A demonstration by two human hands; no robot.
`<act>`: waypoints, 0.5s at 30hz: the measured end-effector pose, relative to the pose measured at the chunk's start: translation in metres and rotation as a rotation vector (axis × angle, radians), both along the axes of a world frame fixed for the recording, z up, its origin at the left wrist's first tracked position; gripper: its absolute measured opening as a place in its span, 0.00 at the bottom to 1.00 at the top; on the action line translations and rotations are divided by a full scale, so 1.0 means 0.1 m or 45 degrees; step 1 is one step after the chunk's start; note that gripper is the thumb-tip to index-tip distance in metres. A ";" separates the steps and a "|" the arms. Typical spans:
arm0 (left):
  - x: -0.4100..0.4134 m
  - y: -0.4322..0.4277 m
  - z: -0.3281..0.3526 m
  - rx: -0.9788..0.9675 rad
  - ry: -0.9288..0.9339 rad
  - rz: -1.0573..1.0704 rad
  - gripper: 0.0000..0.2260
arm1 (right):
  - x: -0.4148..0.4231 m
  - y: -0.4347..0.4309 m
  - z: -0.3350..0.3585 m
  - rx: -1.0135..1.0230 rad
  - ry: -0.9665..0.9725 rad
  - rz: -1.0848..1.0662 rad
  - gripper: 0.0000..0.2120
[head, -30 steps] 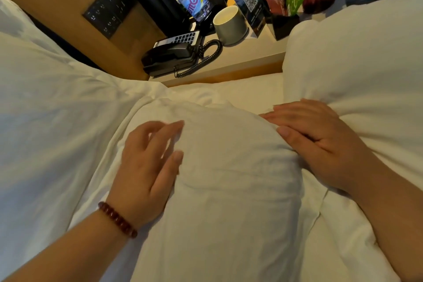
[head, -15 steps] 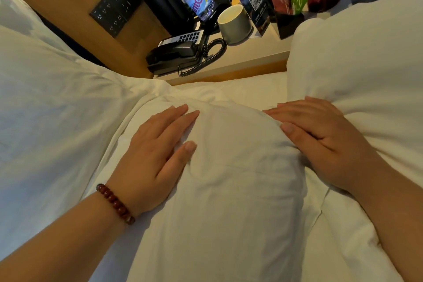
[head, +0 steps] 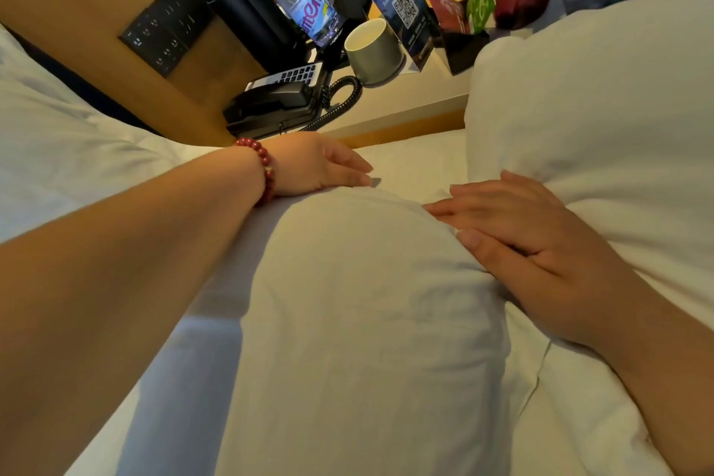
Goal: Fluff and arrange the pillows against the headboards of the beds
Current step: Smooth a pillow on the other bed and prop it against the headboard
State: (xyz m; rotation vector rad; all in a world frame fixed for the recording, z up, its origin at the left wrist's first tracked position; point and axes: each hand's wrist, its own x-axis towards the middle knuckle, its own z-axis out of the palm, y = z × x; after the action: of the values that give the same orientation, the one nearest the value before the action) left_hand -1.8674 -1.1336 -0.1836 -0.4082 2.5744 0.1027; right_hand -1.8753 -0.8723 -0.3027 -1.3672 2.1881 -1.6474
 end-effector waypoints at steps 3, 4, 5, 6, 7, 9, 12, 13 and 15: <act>-0.02 -0.07 -0.03 0.044 -0.040 0.066 0.11 | 0.00 0.01 0.00 0.005 0.001 0.005 0.17; -0.02 -0.09 -0.05 0.061 -0.050 0.089 0.09 | 0.01 0.01 0.00 0.005 -0.004 0.006 0.17; -0.02 -0.11 -0.06 0.084 -0.050 0.112 0.07 | 0.01 0.01 0.00 0.005 -0.007 0.007 0.17; -0.02 -0.12 -0.07 0.115 -0.046 0.133 0.05 | 0.01 0.02 0.00 0.006 -0.006 0.006 0.17; -0.01 -0.13 -0.08 0.155 -0.045 0.150 0.05 | 0.01 0.02 0.01 0.008 -0.002 0.004 0.17; -0.01 -0.14 -0.08 0.240 -0.059 0.176 0.05 | 0.01 0.01 0.01 0.014 0.003 0.000 0.17; -0.02 -0.15 -0.08 0.260 0.016 0.190 0.05 | 0.01 0.01 0.01 0.017 0.004 -0.009 0.17; -0.01 -0.14 -0.09 0.290 0.104 0.219 0.06 | 0.01 0.01 0.01 0.008 0.010 -0.014 0.17; 0.02 -0.08 -0.09 0.568 0.341 0.428 0.07 | 0.02 0.00 0.00 -0.023 0.000 -0.023 0.16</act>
State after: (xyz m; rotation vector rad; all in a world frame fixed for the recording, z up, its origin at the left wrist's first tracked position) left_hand -1.8652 -1.1417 -0.1922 -0.6841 2.6057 0.8851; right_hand -1.8738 -0.8723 -0.3027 -1.3556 2.1976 -1.6773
